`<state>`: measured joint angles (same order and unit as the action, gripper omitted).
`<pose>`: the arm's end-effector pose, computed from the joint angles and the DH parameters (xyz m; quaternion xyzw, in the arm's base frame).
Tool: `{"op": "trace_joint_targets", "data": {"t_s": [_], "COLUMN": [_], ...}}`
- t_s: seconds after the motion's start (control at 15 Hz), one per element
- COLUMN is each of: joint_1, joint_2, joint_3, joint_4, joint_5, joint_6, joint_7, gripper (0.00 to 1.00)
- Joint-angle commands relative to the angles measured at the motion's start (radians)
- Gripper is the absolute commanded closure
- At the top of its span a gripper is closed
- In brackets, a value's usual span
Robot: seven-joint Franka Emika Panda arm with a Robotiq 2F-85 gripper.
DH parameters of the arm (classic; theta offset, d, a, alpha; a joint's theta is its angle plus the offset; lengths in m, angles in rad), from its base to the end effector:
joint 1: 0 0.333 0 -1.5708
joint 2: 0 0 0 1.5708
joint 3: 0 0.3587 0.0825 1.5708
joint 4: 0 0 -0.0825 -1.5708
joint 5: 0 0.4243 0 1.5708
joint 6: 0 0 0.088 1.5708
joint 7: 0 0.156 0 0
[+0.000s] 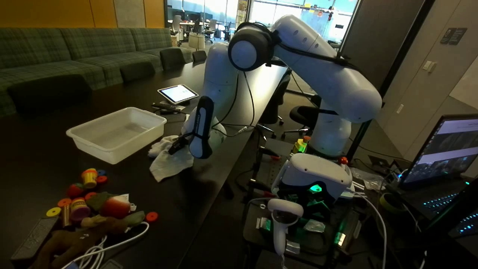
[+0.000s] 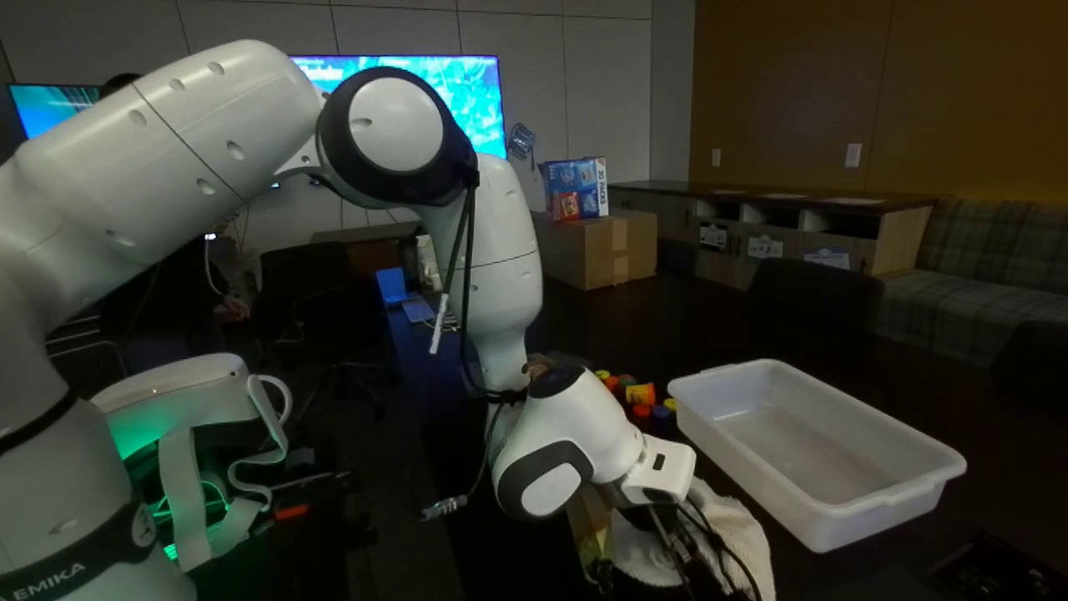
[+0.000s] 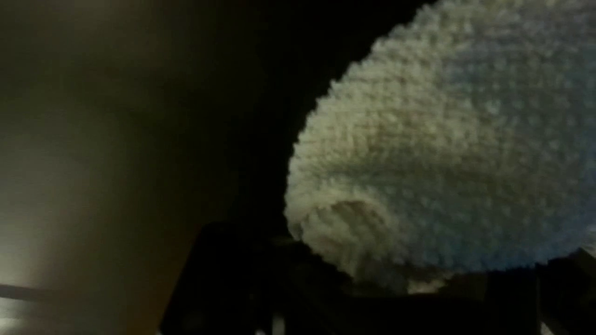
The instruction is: Push the items on the table to the left using the white cloth and then put the cloth in the white bowl
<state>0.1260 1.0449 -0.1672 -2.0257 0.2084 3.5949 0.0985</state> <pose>0.6206 -0.0615 -0.0546 0.9531 -0.1103 0.2729 0.0697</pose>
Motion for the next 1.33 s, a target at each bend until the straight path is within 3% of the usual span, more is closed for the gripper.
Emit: {"op": "trace_joint_targets", "data": {"t_s": [0.0, 0.27, 0.73, 1.27], "joint_1": [-0.060, -0.081, 0.037, 0.301], "joint_2": [-0.116, -0.245, -0.354, -0.316], "joint_3": [-0.016, -0.006, 0.035, 0.111], "joint_4": [-0.195, -0.390, -0.576, -0.460], "joint_5": [-0.054, -0.161, -0.228, -0.060], "joint_6": [-0.002, -0.034, -0.086, -0.080], "joint_7": [-0.081, -0.178, -0.251, -0.144], "gripper": [0.95, 0.95, 0.95, 0.95]}}
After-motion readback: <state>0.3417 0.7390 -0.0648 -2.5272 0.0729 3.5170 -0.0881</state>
